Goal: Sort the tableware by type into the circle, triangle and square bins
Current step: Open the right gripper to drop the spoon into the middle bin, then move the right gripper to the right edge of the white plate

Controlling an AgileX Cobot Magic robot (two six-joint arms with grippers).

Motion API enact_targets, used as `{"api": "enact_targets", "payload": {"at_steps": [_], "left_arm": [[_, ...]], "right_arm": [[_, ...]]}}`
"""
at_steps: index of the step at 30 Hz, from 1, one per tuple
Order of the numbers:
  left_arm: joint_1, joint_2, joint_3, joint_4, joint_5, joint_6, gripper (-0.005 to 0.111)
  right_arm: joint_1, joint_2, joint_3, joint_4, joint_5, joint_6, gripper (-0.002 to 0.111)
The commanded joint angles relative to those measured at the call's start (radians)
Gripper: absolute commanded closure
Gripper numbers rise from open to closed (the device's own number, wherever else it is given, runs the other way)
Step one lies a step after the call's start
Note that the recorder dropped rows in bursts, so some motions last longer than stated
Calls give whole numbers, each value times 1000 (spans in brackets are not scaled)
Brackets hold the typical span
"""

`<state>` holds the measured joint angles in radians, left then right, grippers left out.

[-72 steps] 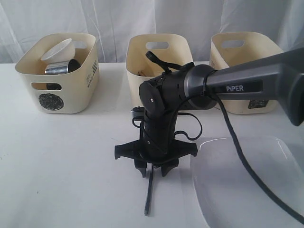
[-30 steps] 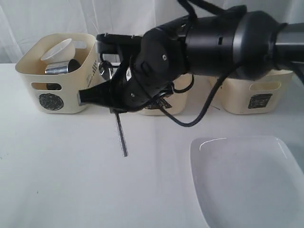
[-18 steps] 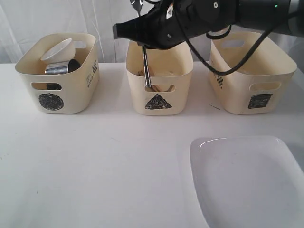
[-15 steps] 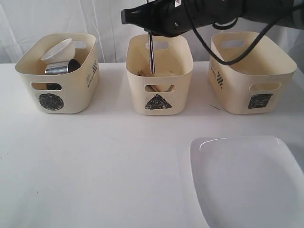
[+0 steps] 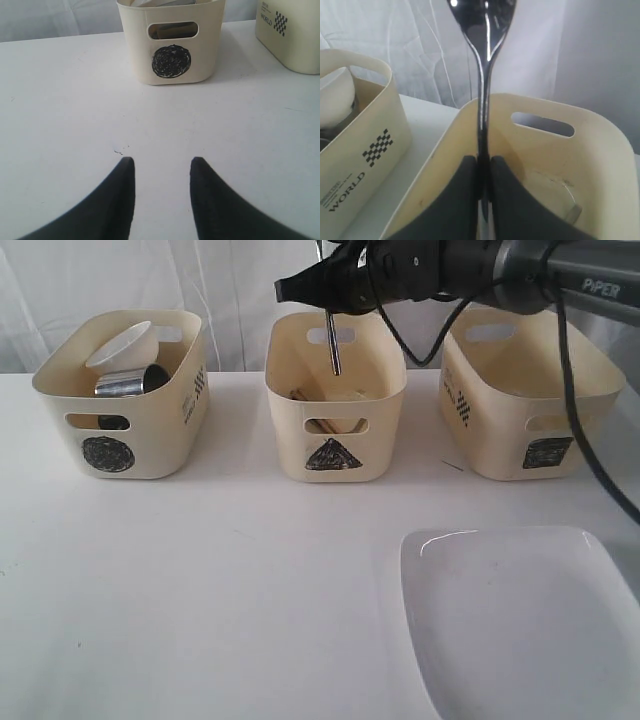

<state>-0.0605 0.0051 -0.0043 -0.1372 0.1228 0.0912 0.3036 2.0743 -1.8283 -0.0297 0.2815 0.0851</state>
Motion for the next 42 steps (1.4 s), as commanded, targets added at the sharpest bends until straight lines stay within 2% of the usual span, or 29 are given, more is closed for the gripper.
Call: {"api": "enact_targets", "payload": {"at_steps": [1, 12, 20, 23, 34, 42], "left_arm": [[-1, -5, 4, -7, 4, 2, 65], [-1, -5, 4, -7, 4, 2, 65], [-1, -5, 4, -7, 4, 2, 65], [-1, -5, 4, -7, 4, 2, 65], [-1, -5, 4, -7, 4, 2, 65], [-1, -5, 4, -7, 4, 2, 65]], "right_arm": [[-20, 58, -55, 7, -15, -14, 108], [-30, 117, -92, 11, 7, -37, 107], [-42, 122, -92, 11, 9, -41, 78], [-45, 120, -94, 11, 43, -41, 71], [-45, -15, -72, 11, 208, -36, 70], [-45, -235, 175, -16, 251, -11, 70]]}}
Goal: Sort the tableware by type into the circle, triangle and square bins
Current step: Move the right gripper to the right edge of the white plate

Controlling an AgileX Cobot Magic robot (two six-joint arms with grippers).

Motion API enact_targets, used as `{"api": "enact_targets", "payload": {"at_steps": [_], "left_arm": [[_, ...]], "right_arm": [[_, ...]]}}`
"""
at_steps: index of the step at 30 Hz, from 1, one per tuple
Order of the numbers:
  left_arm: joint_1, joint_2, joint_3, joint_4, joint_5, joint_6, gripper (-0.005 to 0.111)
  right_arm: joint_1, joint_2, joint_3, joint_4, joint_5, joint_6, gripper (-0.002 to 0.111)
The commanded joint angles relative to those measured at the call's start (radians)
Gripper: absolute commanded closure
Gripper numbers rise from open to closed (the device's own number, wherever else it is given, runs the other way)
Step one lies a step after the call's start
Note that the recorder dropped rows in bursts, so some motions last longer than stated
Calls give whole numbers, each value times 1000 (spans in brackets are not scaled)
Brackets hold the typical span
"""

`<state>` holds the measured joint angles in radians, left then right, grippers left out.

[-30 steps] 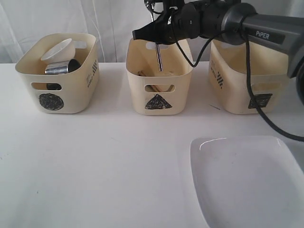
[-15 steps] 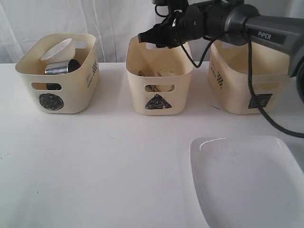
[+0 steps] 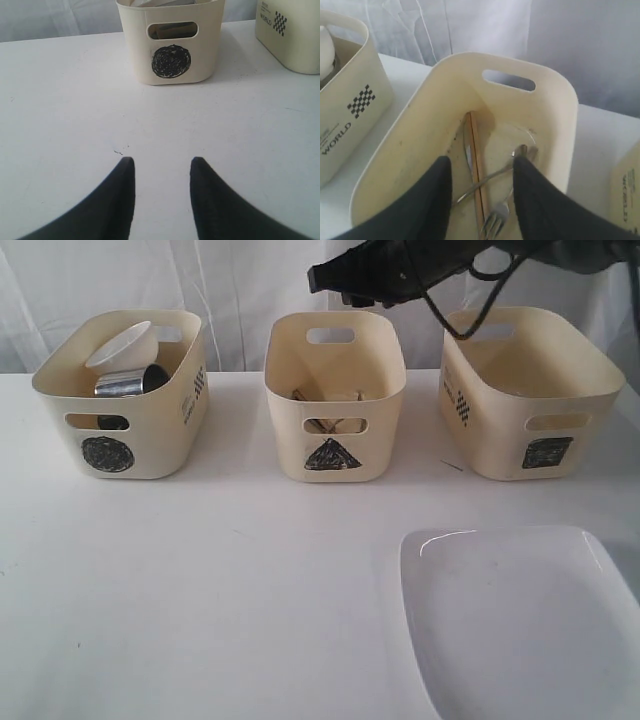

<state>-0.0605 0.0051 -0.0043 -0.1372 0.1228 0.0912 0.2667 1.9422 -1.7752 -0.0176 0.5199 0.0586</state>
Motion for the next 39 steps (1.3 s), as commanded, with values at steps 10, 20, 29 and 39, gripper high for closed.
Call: {"api": "enact_targets", "payload": {"at_steps": [10, 20, 29, 39], "left_arm": [[-1, -5, 4, -7, 4, 2, 65], [-1, -5, 4, -7, 4, 2, 65], [-1, -5, 4, -7, 4, 2, 65], [-1, -5, 4, -7, 4, 2, 65]], "right_arm": [[-8, -464, 586, -33, -36, 24, 70], [-8, -724, 1053, 7, -31, 57, 70], [-77, -816, 1229, 25, -67, 121, 70], [-212, -975, 1346, 25, -92, 171, 70]]}}
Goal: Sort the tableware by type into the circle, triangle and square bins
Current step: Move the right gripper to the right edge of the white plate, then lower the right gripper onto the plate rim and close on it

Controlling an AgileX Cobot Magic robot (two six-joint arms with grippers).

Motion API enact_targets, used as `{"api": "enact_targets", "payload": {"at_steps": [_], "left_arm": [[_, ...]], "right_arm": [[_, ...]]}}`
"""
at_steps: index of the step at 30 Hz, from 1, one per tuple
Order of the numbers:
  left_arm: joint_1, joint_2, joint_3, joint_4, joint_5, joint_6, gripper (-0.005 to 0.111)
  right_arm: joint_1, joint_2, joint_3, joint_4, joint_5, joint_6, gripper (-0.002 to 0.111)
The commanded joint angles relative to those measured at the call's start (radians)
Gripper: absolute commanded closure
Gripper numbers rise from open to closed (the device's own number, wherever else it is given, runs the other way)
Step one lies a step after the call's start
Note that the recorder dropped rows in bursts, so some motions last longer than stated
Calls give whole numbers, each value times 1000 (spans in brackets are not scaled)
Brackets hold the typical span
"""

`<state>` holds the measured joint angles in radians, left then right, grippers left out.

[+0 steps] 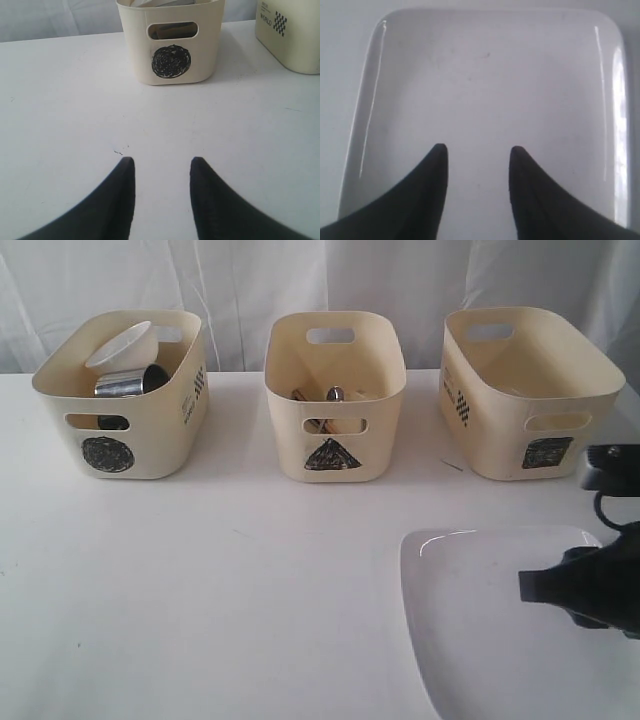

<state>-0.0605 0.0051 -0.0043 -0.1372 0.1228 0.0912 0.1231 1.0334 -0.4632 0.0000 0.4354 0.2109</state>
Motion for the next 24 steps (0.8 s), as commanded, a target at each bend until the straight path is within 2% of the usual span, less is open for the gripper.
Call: {"api": "enact_targets", "payload": {"at_steps": [1, 7, 11, 24], "left_arm": [[-1, -5, 4, -7, 4, 2, 65], [-1, -5, 4, -7, 4, 2, 65], [-1, -5, 4, -7, 4, 2, 65], [-1, -5, 4, -7, 4, 2, 65]], "right_arm": [[-88, -86, 38, 7, -7, 21, 70], [-225, -186, 82, 7, 15, 29, 70], [-281, -238, 95, -8, 81, 32, 70], [-286, -263, 100, -31, 101, 58, 70]]}}
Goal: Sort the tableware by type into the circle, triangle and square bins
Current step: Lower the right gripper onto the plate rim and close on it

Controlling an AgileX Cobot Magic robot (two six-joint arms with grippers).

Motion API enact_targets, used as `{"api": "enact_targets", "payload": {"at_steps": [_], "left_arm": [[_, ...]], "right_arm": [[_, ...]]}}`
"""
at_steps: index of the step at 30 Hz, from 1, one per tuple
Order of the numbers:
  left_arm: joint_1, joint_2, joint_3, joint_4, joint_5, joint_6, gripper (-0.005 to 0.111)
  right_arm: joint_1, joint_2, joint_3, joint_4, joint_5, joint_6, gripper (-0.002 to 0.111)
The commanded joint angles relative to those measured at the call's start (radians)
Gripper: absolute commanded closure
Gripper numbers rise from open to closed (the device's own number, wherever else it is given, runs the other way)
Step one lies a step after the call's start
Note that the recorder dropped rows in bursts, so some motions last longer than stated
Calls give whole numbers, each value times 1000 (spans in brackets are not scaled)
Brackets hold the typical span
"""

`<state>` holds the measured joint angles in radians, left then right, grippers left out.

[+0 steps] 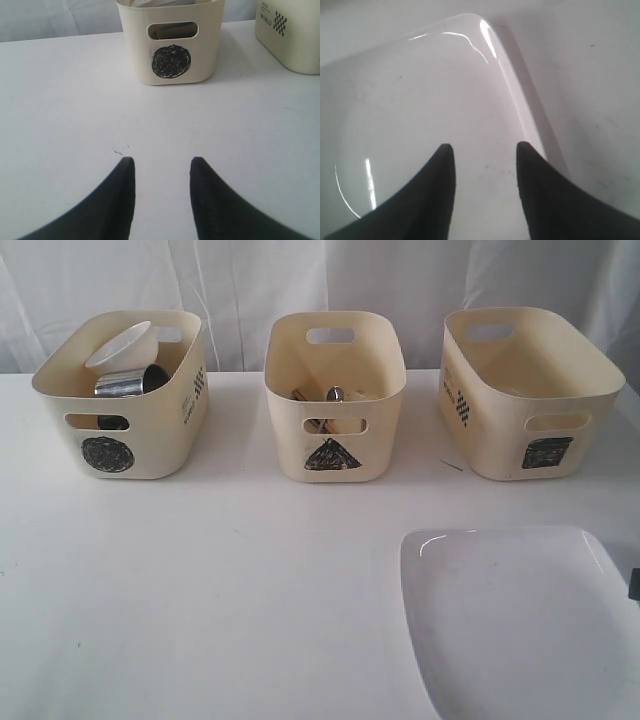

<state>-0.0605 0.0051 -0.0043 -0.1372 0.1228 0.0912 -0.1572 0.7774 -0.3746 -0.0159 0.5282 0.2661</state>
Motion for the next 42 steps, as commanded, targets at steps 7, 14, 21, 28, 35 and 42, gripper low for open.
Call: {"api": "enact_targets", "payload": {"at_steps": [7, 14, 21, 28, 35, 42], "left_arm": [[-1, -5, 4, -7, 4, 2, 65], [-1, -5, 4, -7, 4, 2, 65], [-1, -5, 4, -7, 4, 2, 65], [-1, -5, 4, -7, 4, 2, 65], [-1, -5, 4, -7, 4, 2, 65], [-1, -5, 4, -7, 4, 2, 65]], "right_arm": [[-6, -7, 14, -15, -23, 3, 70], [-6, -7, 14, -15, -30, 3, 70], [-6, -7, 14, -15, -38, 25, 70], [-6, -7, 14, -15, -66, 25, 70], [-6, -7, 14, -25, -96, 10, 70], [-6, -5, 14, -27, -82, -16, 63]]}}
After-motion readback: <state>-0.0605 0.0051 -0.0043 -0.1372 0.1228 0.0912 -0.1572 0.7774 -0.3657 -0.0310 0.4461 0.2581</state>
